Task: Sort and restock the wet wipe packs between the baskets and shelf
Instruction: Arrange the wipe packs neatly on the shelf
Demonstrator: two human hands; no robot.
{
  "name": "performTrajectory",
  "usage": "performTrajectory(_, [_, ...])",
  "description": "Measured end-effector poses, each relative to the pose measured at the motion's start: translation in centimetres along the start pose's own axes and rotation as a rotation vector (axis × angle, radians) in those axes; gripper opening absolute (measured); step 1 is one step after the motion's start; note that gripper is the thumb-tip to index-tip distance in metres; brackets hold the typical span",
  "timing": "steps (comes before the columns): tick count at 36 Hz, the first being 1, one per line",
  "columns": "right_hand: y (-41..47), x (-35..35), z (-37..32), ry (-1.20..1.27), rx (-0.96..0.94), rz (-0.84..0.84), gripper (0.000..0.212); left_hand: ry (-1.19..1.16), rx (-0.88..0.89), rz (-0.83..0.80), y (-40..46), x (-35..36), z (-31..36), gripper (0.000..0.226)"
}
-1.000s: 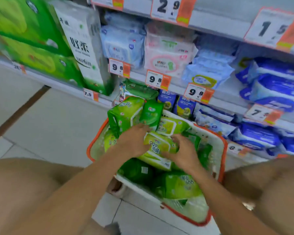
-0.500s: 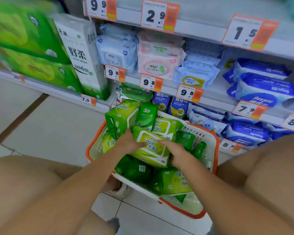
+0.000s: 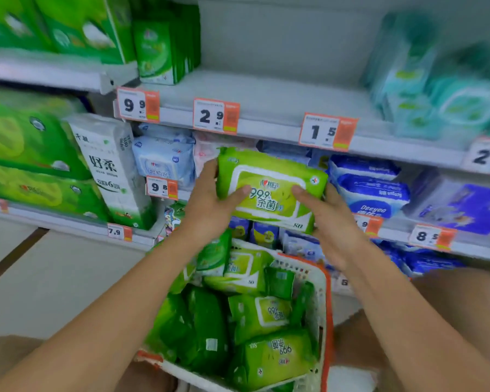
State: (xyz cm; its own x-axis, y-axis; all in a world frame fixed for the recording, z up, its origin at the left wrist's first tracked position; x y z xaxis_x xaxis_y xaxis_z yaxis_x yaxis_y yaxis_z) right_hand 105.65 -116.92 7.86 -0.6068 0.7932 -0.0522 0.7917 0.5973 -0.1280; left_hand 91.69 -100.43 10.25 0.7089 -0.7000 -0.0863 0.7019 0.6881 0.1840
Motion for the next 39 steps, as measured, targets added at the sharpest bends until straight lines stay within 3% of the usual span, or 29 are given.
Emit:
performTrajectory(8, [1.7, -7.2, -9.9, -0.100, -0.167, 0.105, 0.037, 0.019, 0.275, -0.138, 5.5, 6.9, 11.0, 0.052])
performTrajectory(14, [5.4, -9.9, -16.6, -0.176, -0.369, 0.196, 0.036, 0.094, 0.340, -0.151, 11.3, 8.3, 15.4, 0.060])
performTrajectory(20, [12.7, -10.1, -18.4, -0.407, -0.382, 0.226, 0.038, 0.264, 0.184, -0.198, 19.0, 10.3, 12.2, 0.079])
performTrajectory(21, [13.7, -10.2, -18.3, -0.471, -0.363, 0.241, 0.047, 0.301, 0.139, -0.233, 19.7, 10.8, 11.2, 0.080])
performTrajectory(24, [16.0, -10.1, -18.5, -0.777, -0.341, 0.289, 0.100, 0.482, 0.039, -0.351, 21.1, 11.8, 8.3, 0.080])
performTrajectory(26, [17.2, -9.5, -18.7, -0.982, -0.340, 0.286, 0.118, 0.572, 0.021, -0.391, 22.2, 12.2, 6.9, 0.089])
performTrajectory(30, [20.3, -8.2, -18.8, -1.463, -0.411, 0.313, 0.106, 0.800, -0.004, -0.434, 25.0, 11.9, 6.0, 0.098])
performTrajectory(36, [25.1, -7.7, -20.1, -1.761, -0.442, 0.400, 0.095, 1.169, -0.128, -0.591, 27.2, 11.3, 3.4, 0.082])
performTrajectory(39, [28.5, -7.7, -20.8, -1.776, -0.400, 0.376, 0.092, 1.283, -0.127, -0.649, 27.9, 11.6, 3.3, 0.081])
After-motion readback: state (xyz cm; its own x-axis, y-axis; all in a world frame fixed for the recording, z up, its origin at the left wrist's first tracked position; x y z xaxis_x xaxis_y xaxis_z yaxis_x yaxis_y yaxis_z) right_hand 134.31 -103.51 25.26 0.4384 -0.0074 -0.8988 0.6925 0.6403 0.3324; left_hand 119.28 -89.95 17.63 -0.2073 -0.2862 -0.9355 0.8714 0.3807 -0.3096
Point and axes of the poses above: each hand's wrist, its own y-axis towards the middle knuckle, its own x-axis out of the palm, z = x × y, the point moved 7 cm from there along y, towards the middle knuckle, and after that the axes turned 11 degrees about -y, right-handed, at the moved point
